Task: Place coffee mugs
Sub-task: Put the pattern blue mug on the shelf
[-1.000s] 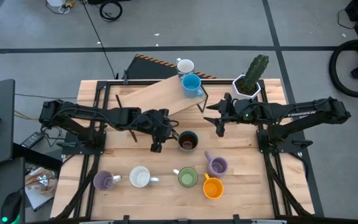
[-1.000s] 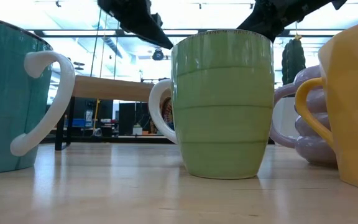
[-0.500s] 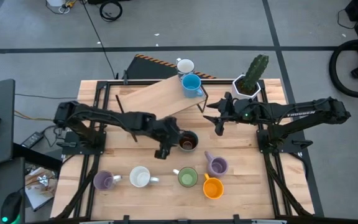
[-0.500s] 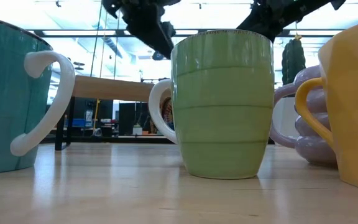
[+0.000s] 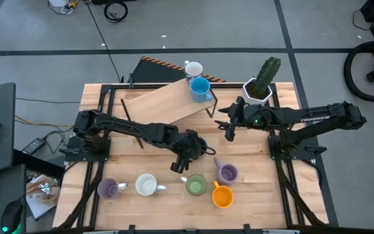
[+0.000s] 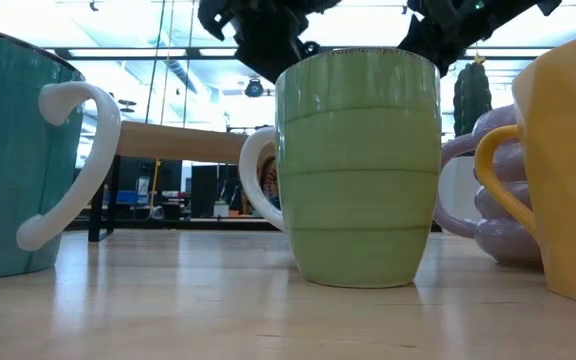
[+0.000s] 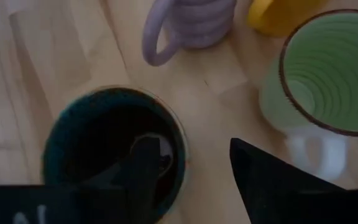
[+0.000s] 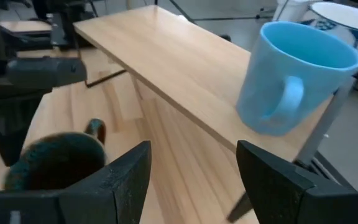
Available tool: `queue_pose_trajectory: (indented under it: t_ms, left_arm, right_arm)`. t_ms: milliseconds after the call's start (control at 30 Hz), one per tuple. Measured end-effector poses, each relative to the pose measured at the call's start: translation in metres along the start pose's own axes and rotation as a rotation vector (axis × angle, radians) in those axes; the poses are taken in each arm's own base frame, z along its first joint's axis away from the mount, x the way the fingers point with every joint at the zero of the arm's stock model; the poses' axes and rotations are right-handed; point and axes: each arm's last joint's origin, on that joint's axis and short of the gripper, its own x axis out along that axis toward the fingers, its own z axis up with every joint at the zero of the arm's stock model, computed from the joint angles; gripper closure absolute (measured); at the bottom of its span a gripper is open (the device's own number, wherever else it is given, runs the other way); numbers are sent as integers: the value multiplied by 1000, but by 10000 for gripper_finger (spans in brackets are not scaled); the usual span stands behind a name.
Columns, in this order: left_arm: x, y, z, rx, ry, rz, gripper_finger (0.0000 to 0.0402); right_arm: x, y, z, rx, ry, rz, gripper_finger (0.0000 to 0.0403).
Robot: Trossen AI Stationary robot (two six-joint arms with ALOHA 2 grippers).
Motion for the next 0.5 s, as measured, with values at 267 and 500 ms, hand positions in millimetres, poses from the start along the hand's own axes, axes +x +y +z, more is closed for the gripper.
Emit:
queue_pose_trajectory:
  t_ms: [267, 500]
  left_arm:
    - [19, 0, -4, 11, 39, 17, 219]
    - [32, 0, -9, 60, 74, 13, 275]
  right_arm:
    - [-3, -2, 0, 0, -2, -29, 160]
    - [-3, -2, -1, 8, 10, -29, 160]
